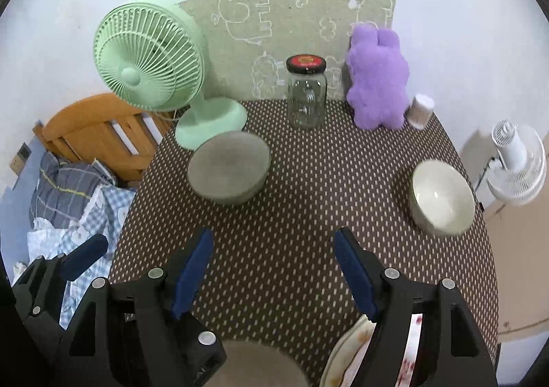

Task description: Organize plates and bowls

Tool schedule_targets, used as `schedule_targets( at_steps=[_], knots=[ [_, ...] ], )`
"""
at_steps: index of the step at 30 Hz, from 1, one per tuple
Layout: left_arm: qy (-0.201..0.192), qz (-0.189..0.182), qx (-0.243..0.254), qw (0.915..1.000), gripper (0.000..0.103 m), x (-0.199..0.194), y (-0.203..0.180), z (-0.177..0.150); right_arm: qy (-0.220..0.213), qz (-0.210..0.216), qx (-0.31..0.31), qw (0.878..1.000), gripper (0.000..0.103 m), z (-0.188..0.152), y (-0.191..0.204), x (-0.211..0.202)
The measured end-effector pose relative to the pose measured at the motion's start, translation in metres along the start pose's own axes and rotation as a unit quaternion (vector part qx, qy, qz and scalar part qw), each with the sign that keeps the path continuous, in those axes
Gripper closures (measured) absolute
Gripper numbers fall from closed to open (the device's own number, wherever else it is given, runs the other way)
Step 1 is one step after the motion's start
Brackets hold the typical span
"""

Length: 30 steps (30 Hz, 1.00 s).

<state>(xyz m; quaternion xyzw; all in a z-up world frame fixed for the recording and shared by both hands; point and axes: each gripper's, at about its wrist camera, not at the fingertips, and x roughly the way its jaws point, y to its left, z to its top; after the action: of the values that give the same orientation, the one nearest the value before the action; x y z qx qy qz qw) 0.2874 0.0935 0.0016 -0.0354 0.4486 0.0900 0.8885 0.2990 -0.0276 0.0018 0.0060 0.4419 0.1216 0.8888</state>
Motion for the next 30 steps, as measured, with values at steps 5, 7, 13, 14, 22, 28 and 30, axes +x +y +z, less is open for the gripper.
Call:
schedule_targets(
  at_steps=[5, 7, 13, 14, 22, 28, 30],
  knots=[
    [-0.002, 0.010, -0.008, 0.9999, 0.017, 0.021, -0.004, 0.024, 0.001, 0.007, -0.006, 1.000, 0.027, 0.027, -0.009, 0.026],
    [-0.001, 0.014, -0.008, 0.9999, 0.017, 0.031, -0.005, 0.034, 0.003, 0.010, -0.006, 1.000, 0.027, 0.036, -0.012, 0.036],
    [-0.001, 0.026, -0.015, 0.9996, 0.018, 0.060, -0.003, 0.059, -0.004, 0.010, -0.022, 1.000, 0.027, 0.064, -0.012, 0.069],
    [0.001, 0.024, -0.017, 0.9996, 0.018, 0.068, -0.002, 0.064, -0.003, 0.011, -0.020, 1.000, 0.027, 0.069, -0.013, 0.075],
    [0.008, 0.022, -0.011, 0.9997, 0.026, 0.110, 0.002, 0.082, 0.006, 0.010, -0.010, 1.000, 0.027, 0.094, -0.010, 0.119],
    [0.021, 0.031, -0.008, 0.9993, 0.031, 0.141, 0.009, 0.080, 0.029, 0.010, -0.001, 1.000, 0.027, 0.097, -0.008, 0.159],
    [0.027, 0.029, -0.007, 0.9992, 0.034, 0.151, 0.011, 0.078, 0.035, 0.010, 0.000, 0.999, 0.028, 0.096, -0.006, 0.170]
  ],
)
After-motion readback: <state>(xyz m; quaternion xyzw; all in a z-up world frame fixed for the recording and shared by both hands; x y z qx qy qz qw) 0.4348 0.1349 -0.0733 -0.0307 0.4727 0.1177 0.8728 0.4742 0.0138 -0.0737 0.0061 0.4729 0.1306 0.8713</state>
